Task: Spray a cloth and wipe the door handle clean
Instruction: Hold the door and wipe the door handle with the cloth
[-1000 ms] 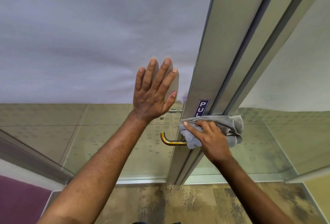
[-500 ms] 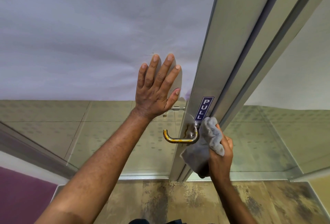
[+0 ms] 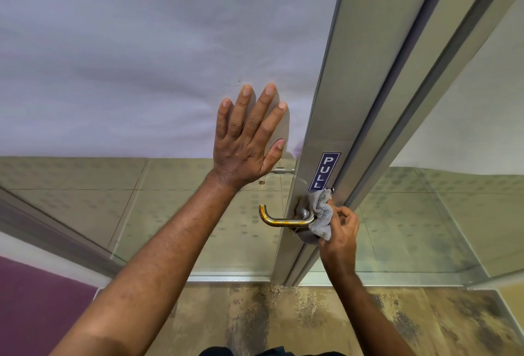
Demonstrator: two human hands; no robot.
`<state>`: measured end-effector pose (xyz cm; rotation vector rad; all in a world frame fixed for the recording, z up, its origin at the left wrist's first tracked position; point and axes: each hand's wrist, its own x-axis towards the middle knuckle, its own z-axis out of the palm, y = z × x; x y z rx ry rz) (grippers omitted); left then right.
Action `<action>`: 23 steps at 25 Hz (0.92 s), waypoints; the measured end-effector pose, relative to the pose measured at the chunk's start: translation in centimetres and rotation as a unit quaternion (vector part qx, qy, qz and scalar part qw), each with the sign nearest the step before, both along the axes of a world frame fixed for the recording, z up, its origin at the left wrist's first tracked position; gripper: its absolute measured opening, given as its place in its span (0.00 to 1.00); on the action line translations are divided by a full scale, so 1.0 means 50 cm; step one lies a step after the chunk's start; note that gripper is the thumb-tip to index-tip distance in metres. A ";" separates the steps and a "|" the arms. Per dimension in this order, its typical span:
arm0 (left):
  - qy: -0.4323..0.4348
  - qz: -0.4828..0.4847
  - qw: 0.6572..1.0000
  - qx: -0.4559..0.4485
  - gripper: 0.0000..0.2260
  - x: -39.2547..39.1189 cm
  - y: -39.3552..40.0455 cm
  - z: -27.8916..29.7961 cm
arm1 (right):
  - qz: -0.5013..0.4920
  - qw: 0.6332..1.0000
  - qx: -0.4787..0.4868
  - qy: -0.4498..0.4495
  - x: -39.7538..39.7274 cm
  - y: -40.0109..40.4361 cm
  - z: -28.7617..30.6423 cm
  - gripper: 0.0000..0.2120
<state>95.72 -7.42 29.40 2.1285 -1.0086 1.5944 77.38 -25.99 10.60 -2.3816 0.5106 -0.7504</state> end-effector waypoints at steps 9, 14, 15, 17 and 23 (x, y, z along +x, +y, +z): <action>-0.002 0.004 1.000 0.005 0.25 -0.002 -0.003 0.003 | 0.031 0.996 0.086 0.004 -0.040 -0.015 0.014 0.24; 0.004 0.009 1.000 0.003 0.26 -0.003 -0.004 0.004 | -0.028 0.953 0.291 -0.082 -0.141 -0.013 0.043 0.09; 0.005 0.010 1.000 0.002 0.26 -0.005 -0.005 0.004 | -0.050 0.940 0.325 -0.092 -0.158 -0.016 0.052 0.12; 0.004 0.012 1.000 0.000 0.26 -0.006 -0.004 0.003 | -0.050 0.940 0.315 -0.123 -0.176 -0.017 0.087 0.11; 0.013 0.024 1.000 0.001 0.26 -0.009 -0.008 0.003 | 0.037 0.999 0.006 -0.029 -0.054 -0.003 0.079 0.41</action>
